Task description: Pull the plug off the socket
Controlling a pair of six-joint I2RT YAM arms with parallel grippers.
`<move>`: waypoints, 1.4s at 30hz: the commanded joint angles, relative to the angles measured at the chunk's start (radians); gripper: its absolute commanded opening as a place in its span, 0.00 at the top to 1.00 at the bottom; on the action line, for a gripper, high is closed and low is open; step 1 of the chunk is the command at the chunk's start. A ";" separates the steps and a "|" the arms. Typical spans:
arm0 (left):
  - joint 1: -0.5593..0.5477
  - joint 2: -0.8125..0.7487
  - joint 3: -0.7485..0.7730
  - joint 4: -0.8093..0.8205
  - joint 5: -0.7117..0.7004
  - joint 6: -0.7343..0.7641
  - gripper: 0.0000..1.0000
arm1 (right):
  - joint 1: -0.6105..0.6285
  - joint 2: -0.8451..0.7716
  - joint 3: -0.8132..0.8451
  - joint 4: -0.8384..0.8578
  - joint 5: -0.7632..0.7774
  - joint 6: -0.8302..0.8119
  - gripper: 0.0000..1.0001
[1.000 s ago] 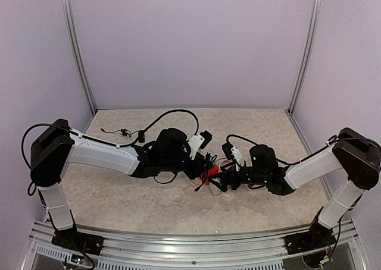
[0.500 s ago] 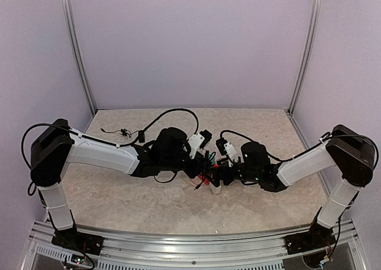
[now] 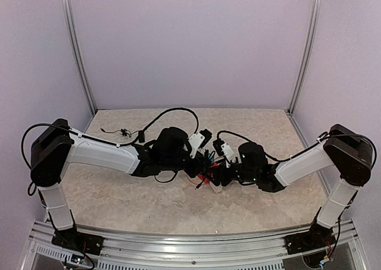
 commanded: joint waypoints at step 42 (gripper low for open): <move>-0.018 -0.140 -0.045 0.067 0.066 0.008 1.00 | -0.004 0.083 0.006 -0.068 0.078 0.028 0.68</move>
